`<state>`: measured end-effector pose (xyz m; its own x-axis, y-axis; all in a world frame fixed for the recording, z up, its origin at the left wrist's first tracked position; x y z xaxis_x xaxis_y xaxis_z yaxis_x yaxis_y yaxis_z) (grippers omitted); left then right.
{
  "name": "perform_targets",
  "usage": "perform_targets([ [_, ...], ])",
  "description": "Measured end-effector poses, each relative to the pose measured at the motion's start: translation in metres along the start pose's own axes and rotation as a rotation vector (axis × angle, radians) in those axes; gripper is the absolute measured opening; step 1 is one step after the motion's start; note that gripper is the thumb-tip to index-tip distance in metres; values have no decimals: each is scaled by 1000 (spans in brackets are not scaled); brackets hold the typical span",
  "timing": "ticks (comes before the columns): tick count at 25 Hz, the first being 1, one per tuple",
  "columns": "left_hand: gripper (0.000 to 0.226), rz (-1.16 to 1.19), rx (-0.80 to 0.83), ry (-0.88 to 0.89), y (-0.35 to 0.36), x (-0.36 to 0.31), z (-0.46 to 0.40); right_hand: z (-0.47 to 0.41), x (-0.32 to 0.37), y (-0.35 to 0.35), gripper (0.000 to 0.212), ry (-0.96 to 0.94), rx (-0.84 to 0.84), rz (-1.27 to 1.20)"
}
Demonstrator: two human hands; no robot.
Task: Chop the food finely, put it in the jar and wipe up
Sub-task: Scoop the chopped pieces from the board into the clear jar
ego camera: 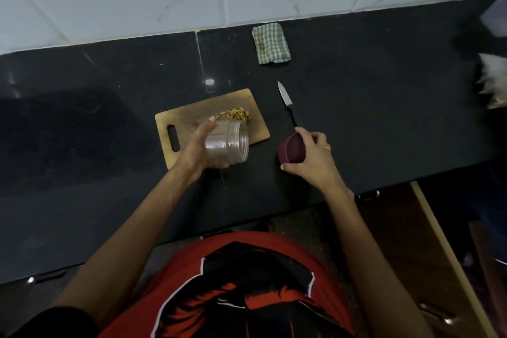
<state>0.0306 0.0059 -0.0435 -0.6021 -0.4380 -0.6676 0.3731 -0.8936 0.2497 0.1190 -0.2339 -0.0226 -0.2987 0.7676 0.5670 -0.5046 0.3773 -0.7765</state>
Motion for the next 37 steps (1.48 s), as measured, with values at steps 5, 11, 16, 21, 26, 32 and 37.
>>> perform_targets([
  [5,54,19,-12,-12,9,4,5,7,-15,14,102,26,84,198],
  [11,63,17,-15,5,7,2,6,3,0,9,94,-6,55,180],
  [16,62,66,44,39,0,-6,7,-12,69,-7,79,-258,-29,-311],
  [21,60,201,94,71,-10,-16,13,-38,142,23,106,-432,162,-404],
  [26,54,213,-59,167,-46,-23,23,-72,173,39,108,-490,139,-304],
  [32,104,-534,-383,389,-74,-39,36,-103,204,39,104,-575,129,24],
  [37,102,-512,-501,507,-75,-40,28,-103,218,57,104,-609,270,-21],
])
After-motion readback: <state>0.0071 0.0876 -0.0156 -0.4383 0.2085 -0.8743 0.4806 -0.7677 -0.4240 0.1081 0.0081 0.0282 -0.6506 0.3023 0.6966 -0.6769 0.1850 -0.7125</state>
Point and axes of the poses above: each hand's wrist, its own z-axis away from the middle knuckle, its own y-axis out of the palm, x = y × z, the point moved 7 cm from there along -z, towards the middle knuckle, and after that the axes turned 13 degrees about -y, right-handed, at the moved point
